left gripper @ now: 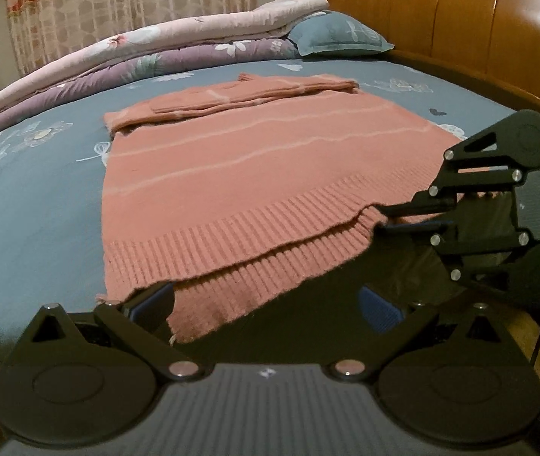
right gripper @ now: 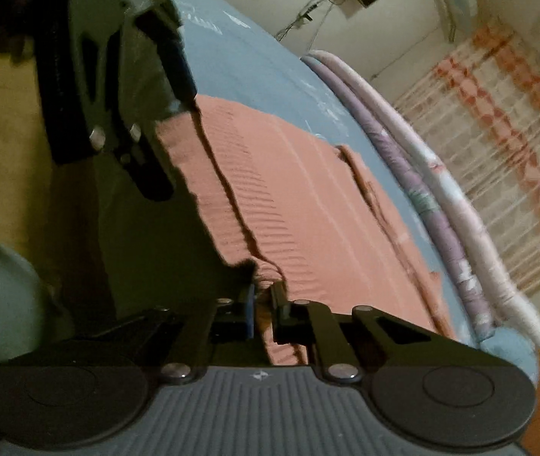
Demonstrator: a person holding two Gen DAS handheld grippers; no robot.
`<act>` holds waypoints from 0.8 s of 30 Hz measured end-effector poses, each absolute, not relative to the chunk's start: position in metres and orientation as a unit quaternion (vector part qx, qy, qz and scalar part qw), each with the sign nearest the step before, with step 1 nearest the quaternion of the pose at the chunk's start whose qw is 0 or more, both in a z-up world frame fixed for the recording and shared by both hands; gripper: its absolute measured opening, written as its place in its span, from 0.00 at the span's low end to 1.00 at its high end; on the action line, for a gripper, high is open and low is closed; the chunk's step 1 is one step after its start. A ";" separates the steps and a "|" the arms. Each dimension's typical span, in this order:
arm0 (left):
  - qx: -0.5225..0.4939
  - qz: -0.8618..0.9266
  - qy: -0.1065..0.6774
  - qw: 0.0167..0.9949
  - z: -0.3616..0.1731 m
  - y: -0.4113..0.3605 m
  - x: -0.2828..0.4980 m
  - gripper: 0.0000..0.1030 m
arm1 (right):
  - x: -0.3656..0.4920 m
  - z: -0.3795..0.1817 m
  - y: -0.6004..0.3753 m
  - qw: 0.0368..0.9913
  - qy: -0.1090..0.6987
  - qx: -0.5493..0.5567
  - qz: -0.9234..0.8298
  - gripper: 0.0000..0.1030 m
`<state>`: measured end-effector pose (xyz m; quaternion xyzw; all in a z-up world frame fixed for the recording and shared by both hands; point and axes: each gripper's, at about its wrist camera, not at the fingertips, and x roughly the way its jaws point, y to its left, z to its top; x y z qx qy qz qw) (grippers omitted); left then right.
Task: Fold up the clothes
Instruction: 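Close both grippers on the ribbed hem of the pink sweater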
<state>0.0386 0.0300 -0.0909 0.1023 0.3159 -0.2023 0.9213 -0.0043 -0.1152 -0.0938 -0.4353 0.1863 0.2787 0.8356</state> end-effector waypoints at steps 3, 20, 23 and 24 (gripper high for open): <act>0.103 -0.207 0.311 0.922 -0.088 0.033 0.038 0.99 | -0.003 -0.091 -0.115 0.835 0.211 -0.406 0.304 0.03; 0.107 -0.210 0.297 0.925 -0.093 0.009 0.112 0.99 | 0.052 -0.070 -0.184 0.921 0.259 -0.236 0.171 0.18; 0.069 -0.219 0.305 0.924 -0.105 0.025 0.100 0.99 | 0.052 -0.078 -0.206 0.930 0.281 -0.179 0.153 0.21; 0.074 -0.220 0.305 0.924 -0.108 0.029 0.094 0.99 | 0.045 -0.077 -0.215 0.934 0.283 -0.160 0.152 0.27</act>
